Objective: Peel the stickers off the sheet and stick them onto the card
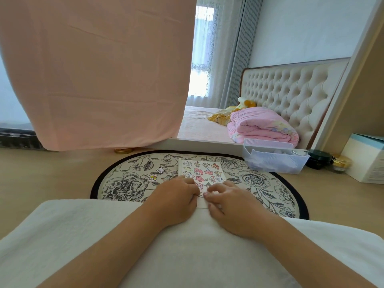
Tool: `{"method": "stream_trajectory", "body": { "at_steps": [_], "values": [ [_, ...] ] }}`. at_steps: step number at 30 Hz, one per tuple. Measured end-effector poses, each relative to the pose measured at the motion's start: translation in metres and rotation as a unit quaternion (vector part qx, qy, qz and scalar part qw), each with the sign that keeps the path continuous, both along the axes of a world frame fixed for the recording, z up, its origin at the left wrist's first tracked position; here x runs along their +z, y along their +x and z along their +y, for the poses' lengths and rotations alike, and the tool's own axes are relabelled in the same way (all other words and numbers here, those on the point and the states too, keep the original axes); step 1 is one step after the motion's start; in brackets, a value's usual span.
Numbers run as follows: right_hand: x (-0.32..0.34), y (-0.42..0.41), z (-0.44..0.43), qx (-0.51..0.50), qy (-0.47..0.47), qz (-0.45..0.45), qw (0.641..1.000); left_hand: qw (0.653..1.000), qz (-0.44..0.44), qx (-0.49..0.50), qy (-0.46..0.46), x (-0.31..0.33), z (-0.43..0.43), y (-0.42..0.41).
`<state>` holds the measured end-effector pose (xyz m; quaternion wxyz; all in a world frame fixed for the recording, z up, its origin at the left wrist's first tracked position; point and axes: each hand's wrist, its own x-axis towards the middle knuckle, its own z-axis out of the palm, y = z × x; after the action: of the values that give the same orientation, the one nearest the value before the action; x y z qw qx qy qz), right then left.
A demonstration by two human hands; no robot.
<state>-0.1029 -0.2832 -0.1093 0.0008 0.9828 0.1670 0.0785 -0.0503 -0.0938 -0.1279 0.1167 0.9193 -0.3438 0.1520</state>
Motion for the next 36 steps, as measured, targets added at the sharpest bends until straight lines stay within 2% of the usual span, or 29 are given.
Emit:
{"method": "stream_trajectory", "body": {
  "at_steps": [5, 10, 12, 16, 23, 29, 36],
  "values": [
    [-0.001, -0.006, 0.0, -0.006, 0.02, 0.007, 1.0, 0.996, -0.002, -0.006, 0.085, -0.003, 0.001, -0.002],
    [-0.001, -0.005, -0.002, -0.014, 0.031, 0.013, 0.999, 0.993, -0.048, 0.013, 0.106, -0.001, -0.002, -0.007],
    [-0.001, -0.005, -0.003, -0.015, 0.038, 0.021, 0.999, 0.994, -0.054, 0.019, 0.092, -0.003, -0.002, -0.009],
    [-0.001, -0.003, -0.004, -0.013, 0.018, 0.047, 0.999, 0.999, -0.002, 0.027, 0.025, -0.005, 0.001, -0.01],
    [-0.001, 0.002, 0.001, -0.004, -0.006, 0.056, 0.998, 0.996, -0.013, 0.056, 0.064, -0.002, -0.001, -0.014],
    [-0.002, -0.003, -0.008, 0.009, 0.049, 0.04, 0.998, 0.993, -0.025, 0.068, 0.096, 0.003, -0.004, -0.02],
    [-0.001, -0.004, -0.014, 0.007, 0.061, 0.065, 0.996, 0.998, 0.032, 0.049, 0.036, -0.002, 0.002, -0.012]
  ]
}}
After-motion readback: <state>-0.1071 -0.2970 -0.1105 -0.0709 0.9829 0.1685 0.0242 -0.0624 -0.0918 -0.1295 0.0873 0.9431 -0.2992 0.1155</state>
